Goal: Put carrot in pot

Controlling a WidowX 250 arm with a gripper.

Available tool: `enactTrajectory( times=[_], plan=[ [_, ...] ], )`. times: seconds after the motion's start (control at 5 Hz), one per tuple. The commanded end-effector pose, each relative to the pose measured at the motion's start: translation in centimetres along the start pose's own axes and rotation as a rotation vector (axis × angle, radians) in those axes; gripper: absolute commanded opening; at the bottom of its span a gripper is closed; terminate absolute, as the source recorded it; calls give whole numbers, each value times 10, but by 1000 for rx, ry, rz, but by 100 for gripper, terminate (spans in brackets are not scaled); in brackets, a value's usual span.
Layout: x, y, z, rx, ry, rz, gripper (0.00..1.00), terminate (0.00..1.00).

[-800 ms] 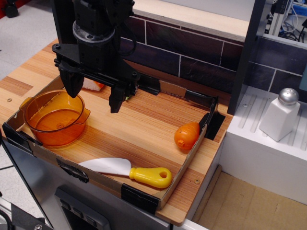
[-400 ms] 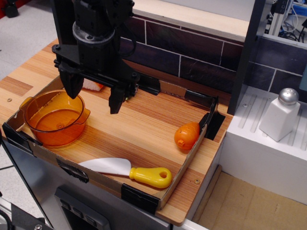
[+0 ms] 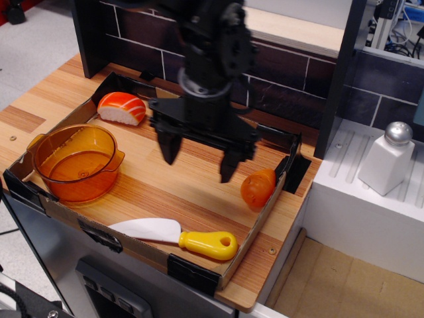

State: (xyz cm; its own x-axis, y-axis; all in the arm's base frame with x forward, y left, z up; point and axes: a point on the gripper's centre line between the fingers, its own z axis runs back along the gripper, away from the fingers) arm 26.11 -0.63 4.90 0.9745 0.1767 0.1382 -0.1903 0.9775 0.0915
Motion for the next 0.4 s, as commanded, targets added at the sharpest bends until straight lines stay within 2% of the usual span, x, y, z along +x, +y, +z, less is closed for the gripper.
enactTrajectory(
  times=[0.0,0.2],
  plan=[
    [23,-33,1,-133,-3,13,100,0],
    [22,-39,-5,-167,20,8,100,0]
  ],
)
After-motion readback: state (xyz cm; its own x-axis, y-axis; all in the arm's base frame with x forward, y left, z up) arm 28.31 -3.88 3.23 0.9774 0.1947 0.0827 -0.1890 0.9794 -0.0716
